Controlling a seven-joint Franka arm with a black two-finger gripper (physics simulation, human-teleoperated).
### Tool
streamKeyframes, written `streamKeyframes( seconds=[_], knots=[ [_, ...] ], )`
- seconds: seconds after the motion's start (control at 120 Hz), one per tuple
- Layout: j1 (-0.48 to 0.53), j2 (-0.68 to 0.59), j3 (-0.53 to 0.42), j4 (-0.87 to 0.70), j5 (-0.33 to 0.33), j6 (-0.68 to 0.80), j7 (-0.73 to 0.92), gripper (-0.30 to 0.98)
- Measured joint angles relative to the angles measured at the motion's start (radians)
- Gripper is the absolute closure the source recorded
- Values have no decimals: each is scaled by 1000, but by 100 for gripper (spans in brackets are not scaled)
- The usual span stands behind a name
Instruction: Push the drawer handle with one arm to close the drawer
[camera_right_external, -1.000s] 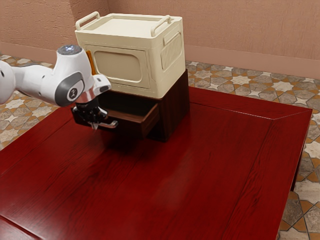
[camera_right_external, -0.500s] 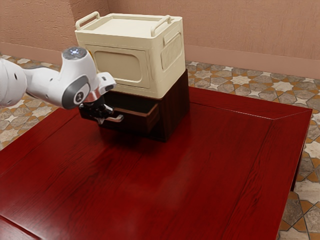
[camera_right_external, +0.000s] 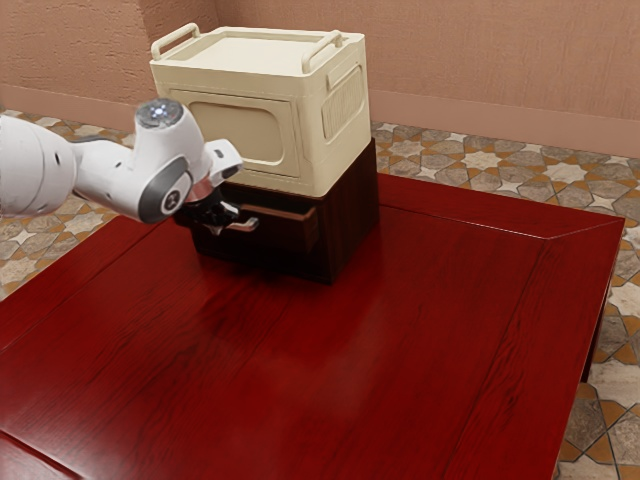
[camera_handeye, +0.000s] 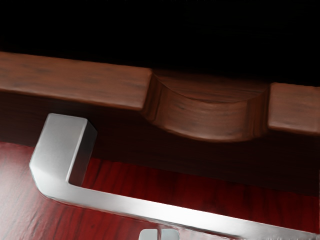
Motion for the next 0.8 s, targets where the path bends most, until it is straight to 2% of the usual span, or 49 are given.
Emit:
streamKeyframes(
  seconds=[0.5, 0.617, 0.8],
  knots=[
    [35, 70, -12, 40, -2, 132, -17, 79],
    [101, 90, -86, 64, 0, 150, -19, 79],
    [118, 94, -102, 75, 2, 164, -22, 79]
  ],
)
